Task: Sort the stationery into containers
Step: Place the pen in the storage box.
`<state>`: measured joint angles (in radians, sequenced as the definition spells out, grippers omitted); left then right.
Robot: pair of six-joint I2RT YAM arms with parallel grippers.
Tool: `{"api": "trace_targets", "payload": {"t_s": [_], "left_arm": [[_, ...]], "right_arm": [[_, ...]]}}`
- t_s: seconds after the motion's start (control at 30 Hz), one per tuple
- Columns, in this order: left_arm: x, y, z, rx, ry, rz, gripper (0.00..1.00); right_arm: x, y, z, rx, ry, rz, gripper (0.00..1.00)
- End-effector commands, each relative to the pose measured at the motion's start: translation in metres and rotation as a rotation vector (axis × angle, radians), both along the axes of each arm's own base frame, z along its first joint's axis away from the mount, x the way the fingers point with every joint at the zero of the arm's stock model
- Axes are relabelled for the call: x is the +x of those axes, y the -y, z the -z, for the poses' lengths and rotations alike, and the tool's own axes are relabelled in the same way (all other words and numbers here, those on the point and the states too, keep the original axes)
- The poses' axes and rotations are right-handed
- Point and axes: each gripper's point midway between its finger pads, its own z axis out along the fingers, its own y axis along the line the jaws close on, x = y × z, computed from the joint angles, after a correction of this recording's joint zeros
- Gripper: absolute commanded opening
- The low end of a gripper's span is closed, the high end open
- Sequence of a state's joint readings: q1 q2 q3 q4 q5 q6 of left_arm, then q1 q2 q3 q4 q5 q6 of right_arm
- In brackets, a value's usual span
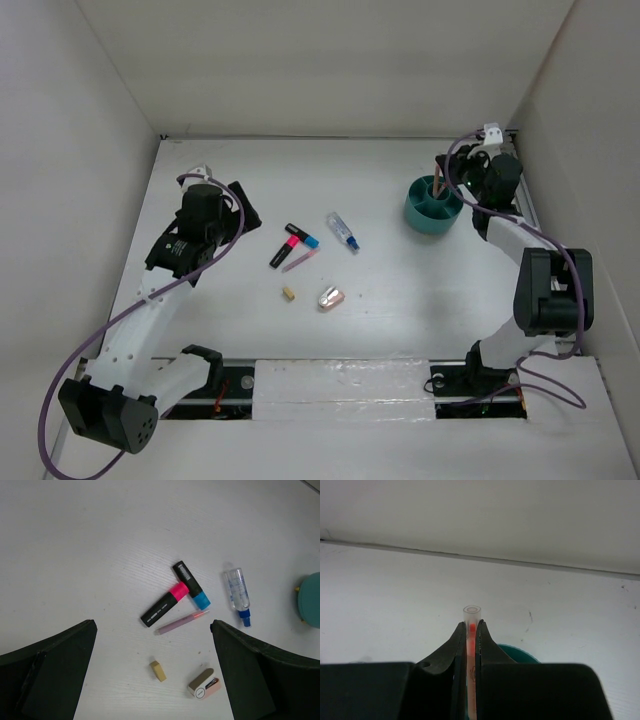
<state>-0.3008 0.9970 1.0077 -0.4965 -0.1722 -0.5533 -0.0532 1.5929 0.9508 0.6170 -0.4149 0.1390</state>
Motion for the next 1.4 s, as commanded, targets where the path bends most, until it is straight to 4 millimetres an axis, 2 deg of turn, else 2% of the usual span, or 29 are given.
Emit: {"api": "trace_targets", "payload": {"t_s": [0.0,0.3,0.47,0.5,0.67,0.7,0.73,0.8,0.83,0.87,0.93,1.1,1.27,1.37], "left_arm": [[0.002,0.001,-0.011,-0.005,0.050,0.017,0.99],[0.003,0.003,-0.013,-0.013,0.057,0.026,0.99],[0.002,0.005,-0.013,-0.018,0.056,0.034,0.99],[0.002,0.005,-0.013,-0.018,0.056,0.034,0.99],[0.002,0.005,-0.013,-0.018,0.056,0.034,0.99],[0.002,0.005,-0.013,-0.018,0.056,0.034,0.99],[0.002,0.005,-0.013,-0.018,0.056,0.034,0.99],[0.002,0.005,-0.013,-0.010,0.056,0.039,0.99],[0.002,0.005,-0.013,-0.010,0.056,0.039,0.99],[0.002,0.005,-0.013,-0.010,0.056,0.039,0.99],[0.003,0.003,-0.013,-0.005,0.058,0.031,0.99],[0.002,0.003,-0.015,-0.008,0.066,0.031,0.99],[0.002,0.003,-0.015,-0.008,0.066,0.031,0.99],[0.002,0.003,-0.015,-0.008,0.066,0.031,0.99]], "right_arm": [[0.007,0.010,-0.009,0.007,0.031,0.044,0.00],[0.001,0.015,-0.002,-0.010,-0.032,0.071,0.00],[-0.001,0.014,0.015,-0.039,-0.086,0.096,0.00],[-0.003,0.009,0.010,-0.040,-0.075,0.086,0.01],[-0.008,0.007,0.006,-0.050,-0.063,0.093,0.16],[-0.009,0.007,0.002,-0.050,-0.054,0.093,0.16],[-0.011,0.007,0.006,-0.050,-0.063,0.093,0.16],[-0.014,0.000,-0.004,-0.049,-0.040,0.072,0.22],[-0.016,0.001,0.001,-0.058,-0.048,0.072,0.22],[-0.018,-0.005,-0.006,-0.058,-0.032,0.060,0.22],[-0.018,-0.002,-0.011,-0.068,-0.018,0.096,0.22],[-0.014,0.001,0.004,-0.070,-0.052,0.098,0.07],[-0.009,0.007,0.016,-0.052,-0.066,0.119,0.08],[-0.008,0.008,0.016,-0.052,-0.066,0.128,0.10]]}}
